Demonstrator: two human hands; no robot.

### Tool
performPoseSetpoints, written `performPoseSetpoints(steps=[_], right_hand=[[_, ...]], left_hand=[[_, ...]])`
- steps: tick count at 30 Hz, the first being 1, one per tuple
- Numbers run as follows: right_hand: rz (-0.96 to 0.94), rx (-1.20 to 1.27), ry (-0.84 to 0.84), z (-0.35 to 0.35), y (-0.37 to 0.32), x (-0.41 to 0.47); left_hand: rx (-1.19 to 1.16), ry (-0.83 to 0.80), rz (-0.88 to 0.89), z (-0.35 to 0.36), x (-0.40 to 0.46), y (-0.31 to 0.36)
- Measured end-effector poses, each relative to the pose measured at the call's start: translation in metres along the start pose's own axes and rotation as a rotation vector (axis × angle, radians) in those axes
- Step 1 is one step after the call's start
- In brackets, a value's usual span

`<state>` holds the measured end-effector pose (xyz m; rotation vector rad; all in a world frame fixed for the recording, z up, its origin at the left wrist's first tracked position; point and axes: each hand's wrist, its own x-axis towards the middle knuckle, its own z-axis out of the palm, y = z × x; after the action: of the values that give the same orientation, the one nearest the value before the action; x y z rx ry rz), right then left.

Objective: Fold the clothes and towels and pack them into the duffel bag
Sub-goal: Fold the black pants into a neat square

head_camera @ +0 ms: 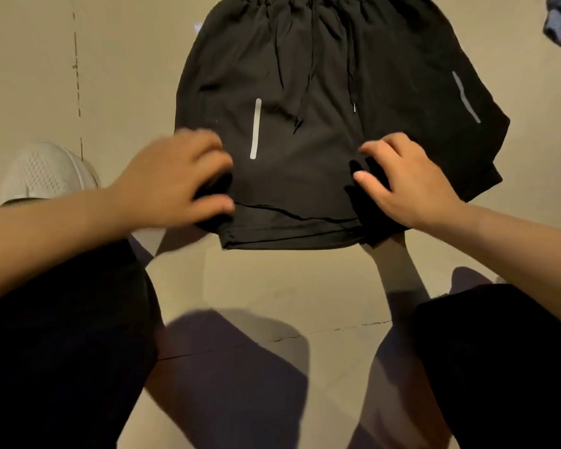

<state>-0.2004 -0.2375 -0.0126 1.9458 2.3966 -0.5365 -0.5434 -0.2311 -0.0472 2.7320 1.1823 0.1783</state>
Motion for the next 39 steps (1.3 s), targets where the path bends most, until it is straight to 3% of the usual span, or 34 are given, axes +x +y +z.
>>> performPoseSetpoints(steps=[2,5,8,10,18,24,26,27,30,33,35,39], right_hand=[[-0.006,0.038,-0.031,0.001,-0.004,-0.02],[0.075,0.111,-0.143,0.008,-0.001,-0.044],[0.054,0.17,-0.118,0.012,0.0,-0.05],[0.025,0.154,-0.101,0.014,-0.002,-0.046],[-0.181,-0.051,-0.099,0.006,-0.023,-0.037],[-0.327,-0.254,-0.244,0.019,-0.026,-0.045],[-0.324,-0.291,-0.205,0.013,-0.022,-0.042],[-0.327,-0.312,-0.183,0.01,-0.017,-0.039],[-0.408,-0.439,-0.145,0.005,-0.004,-0.036],[-0.28,-0.27,-0.256,0.016,-0.006,-0.035],[-0.223,-0.151,-0.303,0.026,-0.01,-0.034],[-0.221,-0.152,-0.291,0.033,-0.012,-0.026]], left_hand=[[0.014,-0.073,0.128,0.012,-0.019,0.022],[0.019,-0.122,0.182,0.018,-0.012,0.021],[0.135,-0.133,0.401,0.016,-0.002,0.008],[0.139,-0.152,0.458,0.017,-0.006,0.006],[0.125,-0.121,0.461,-0.002,-0.008,-0.01],[0.043,-0.337,0.381,-0.014,-0.021,-0.016],[-0.078,-0.294,0.284,-0.011,-0.025,-0.012],[-0.169,-0.247,0.152,-0.012,-0.025,-0.009],[-0.383,0.032,-0.445,-0.007,-0.023,-0.013],[-0.481,0.035,-0.862,-0.003,-0.017,-0.01],[-0.568,-0.045,-0.945,-0.003,-0.016,-0.005],[-0.644,-0.1,-1.0,-0.002,-0.013,-0.001]])
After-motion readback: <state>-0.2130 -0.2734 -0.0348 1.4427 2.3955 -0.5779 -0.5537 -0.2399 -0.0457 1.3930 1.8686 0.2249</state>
